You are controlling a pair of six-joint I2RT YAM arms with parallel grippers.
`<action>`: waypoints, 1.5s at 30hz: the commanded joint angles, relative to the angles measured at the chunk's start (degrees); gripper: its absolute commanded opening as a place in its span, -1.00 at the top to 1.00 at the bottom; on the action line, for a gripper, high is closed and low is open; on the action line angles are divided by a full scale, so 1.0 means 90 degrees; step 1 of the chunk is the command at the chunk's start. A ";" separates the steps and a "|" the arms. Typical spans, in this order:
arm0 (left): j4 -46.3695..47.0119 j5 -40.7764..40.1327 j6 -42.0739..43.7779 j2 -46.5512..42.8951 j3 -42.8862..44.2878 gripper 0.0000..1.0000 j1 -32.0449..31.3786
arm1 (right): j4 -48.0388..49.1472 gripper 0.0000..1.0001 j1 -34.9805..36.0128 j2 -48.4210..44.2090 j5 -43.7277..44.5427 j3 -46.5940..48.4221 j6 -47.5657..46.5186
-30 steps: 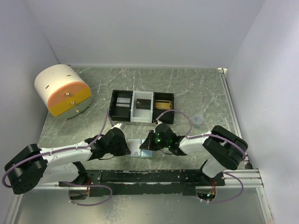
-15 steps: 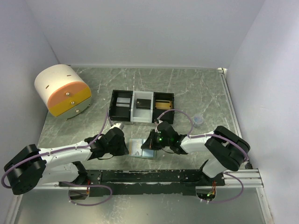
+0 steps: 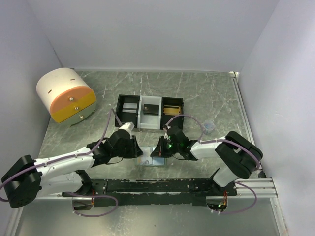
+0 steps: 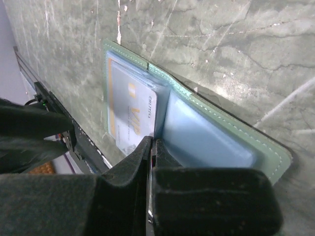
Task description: Take the credit cards out of the card holder
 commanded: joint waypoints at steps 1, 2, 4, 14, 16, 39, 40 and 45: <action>0.0712 0.0318 0.0423 0.0425 0.0483 0.23 -0.0075 | 0.0123 1.00 -0.0036 0.0340 -0.0358 0.0187 -0.0284; 0.0692 0.0288 0.0449 0.0602 0.0539 0.25 -0.0076 | 0.0165 1.00 -0.0037 0.0401 -0.0396 0.0202 -0.0285; 0.0608 0.0220 0.0459 0.0939 0.0606 0.31 -0.0090 | 0.0145 1.00 -0.0032 0.0473 -0.0398 0.0258 -0.0313; 0.0105 -0.0361 0.0087 0.1215 0.0353 0.55 -0.0292 | -0.0122 1.00 -0.0115 0.0380 -0.0294 0.0316 -0.0433; -0.0109 -0.0460 0.0100 0.1202 0.0372 0.58 -0.0291 | -0.0106 1.00 -0.0156 0.0352 -0.0341 0.0279 -0.0436; -0.0532 -0.0664 0.0118 0.1706 0.0553 0.75 -0.0345 | -0.0036 1.00 -0.0378 0.0181 -0.0450 0.0151 -0.0288; -0.0578 -0.0699 0.0091 0.1693 0.0554 0.76 -0.0341 | -0.0149 1.00 -0.0388 0.0099 -0.0386 0.0153 -0.0349; -0.0620 -0.0793 0.0045 0.1656 0.0498 0.77 -0.0350 | -0.0445 1.00 -0.0615 -0.0115 -0.0656 0.0110 -0.0685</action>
